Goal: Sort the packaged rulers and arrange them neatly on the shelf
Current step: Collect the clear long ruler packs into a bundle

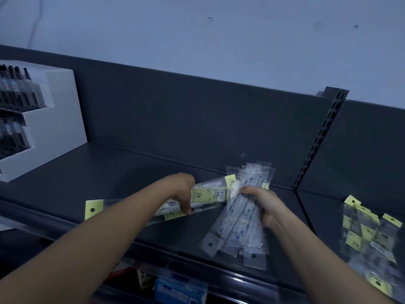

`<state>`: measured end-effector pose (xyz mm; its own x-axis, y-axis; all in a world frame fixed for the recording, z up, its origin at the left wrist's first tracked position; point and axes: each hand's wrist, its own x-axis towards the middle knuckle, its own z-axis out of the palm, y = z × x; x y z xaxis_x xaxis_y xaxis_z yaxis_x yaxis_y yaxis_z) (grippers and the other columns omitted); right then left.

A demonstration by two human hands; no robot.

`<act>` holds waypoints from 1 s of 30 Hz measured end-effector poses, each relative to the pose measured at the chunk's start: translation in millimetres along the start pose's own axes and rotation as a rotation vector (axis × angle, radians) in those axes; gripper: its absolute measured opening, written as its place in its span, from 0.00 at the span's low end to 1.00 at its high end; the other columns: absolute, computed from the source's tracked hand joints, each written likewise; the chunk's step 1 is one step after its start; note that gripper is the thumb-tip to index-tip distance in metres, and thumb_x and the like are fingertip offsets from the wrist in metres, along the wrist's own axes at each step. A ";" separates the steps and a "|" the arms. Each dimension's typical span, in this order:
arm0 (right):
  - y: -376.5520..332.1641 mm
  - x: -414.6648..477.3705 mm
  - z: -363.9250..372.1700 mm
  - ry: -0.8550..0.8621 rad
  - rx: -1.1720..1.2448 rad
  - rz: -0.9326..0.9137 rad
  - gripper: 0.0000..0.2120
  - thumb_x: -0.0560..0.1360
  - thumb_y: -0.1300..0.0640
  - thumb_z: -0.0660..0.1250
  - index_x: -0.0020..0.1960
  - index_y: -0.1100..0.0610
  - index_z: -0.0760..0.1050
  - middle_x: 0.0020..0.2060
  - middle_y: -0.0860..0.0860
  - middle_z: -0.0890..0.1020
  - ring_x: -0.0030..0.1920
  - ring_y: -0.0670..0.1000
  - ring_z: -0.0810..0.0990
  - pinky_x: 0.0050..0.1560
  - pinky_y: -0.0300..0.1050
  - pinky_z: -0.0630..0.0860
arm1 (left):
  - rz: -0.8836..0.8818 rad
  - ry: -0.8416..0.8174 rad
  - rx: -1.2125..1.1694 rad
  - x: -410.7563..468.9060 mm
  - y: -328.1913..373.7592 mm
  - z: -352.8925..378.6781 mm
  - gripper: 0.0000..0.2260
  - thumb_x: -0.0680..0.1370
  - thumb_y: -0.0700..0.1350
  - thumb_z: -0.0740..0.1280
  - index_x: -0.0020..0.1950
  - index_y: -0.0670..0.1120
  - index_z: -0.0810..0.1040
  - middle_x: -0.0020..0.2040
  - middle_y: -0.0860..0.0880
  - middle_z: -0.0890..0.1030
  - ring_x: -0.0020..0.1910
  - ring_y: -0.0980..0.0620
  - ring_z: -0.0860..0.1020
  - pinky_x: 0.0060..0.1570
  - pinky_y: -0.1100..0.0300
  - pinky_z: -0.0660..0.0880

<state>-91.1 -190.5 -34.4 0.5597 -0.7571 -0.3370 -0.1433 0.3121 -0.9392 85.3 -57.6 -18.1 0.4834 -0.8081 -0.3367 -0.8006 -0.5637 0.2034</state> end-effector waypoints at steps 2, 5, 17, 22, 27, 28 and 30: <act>0.5 -1.6 1.0 0.002 0.005 0.001 0.07 0.70 0.65 0.71 0.47 0.62 0.77 0.29 0.55 0.83 0.33 0.55 0.82 0.36 0.46 0.78 | -0.001 -0.020 -0.024 -0.3 -0.3 -0.7 0.22 0.66 0.49 0.79 0.53 0.41 0.79 0.47 0.48 0.78 0.44 0.49 0.77 0.42 0.58 0.73; 1.3 -4.1 0.5 0.007 0.013 0.005 0.08 0.70 0.65 0.72 0.48 0.63 0.77 0.33 0.56 0.83 0.35 0.56 0.82 0.36 0.46 0.78 | 0.012 -0.049 -0.112 1.4 -3.9 -0.3 0.18 0.65 0.46 0.80 0.49 0.40 0.81 0.43 0.49 0.80 0.41 0.50 0.77 0.40 0.58 0.73; -12.7 -15.5 -32.4 0.138 0.181 -0.063 0.04 0.71 0.65 0.71 0.44 0.61 0.77 0.38 0.57 0.83 0.39 0.56 0.82 0.43 0.50 0.79 | 0.114 0.168 -0.643 7.1 -8.0 -40.3 0.13 0.65 0.38 0.79 0.46 0.42 0.82 0.45 0.45 0.85 0.48 0.44 0.82 0.54 0.50 0.78; -24.7 -24.7 -55.2 0.158 0.242 -0.118 0.05 0.73 0.64 0.70 0.48 0.61 0.77 0.39 0.56 0.83 0.40 0.55 0.83 0.38 0.48 0.78 | 0.179 0.152 -0.736 11.3 1.6 -58.8 0.11 0.68 0.39 0.78 0.48 0.46 0.83 0.48 0.48 0.85 0.52 0.46 0.82 0.62 0.46 0.74; -32.7 -32.6 -72.7 0.177 0.304 -0.157 0.04 0.73 0.64 0.69 0.47 0.60 0.76 0.38 0.55 0.83 0.39 0.53 0.82 0.38 0.48 0.77 | 0.205 0.141 -0.842 7.9 27.8 -61.1 0.10 0.71 0.37 0.75 0.51 0.45 0.81 0.48 0.50 0.85 0.53 0.50 0.81 0.63 0.54 0.72; -34.2 -34.2 -76.5 0.184 0.324 -0.171 0.04 0.73 0.65 0.69 0.46 0.60 0.76 0.38 0.54 0.82 0.40 0.53 0.82 0.38 0.49 0.77 | 0.198 0.150 -0.860 7.6 33.6 -60.9 0.11 0.71 0.38 0.75 0.52 0.45 0.81 0.48 0.50 0.84 0.53 0.50 0.80 0.62 0.55 0.71; -36.6 -36.8 -85.4 0.202 0.355 -0.198 0.04 0.73 0.65 0.69 0.46 0.60 0.75 0.40 0.55 0.82 0.41 0.54 0.82 0.40 0.50 0.77 | 0.184 0.166 -0.894 6.1 46.1 -59.8 0.10 0.72 0.39 0.75 0.51 0.46 0.80 0.48 0.51 0.84 0.52 0.50 0.80 0.64 0.52 0.69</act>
<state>-176.2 -223.1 6.6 0.3723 -0.9080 -0.1924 0.2587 0.3006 -0.9180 72.5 -98.8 44.2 0.4757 -0.8730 -0.1071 -0.3325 -0.2912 0.8970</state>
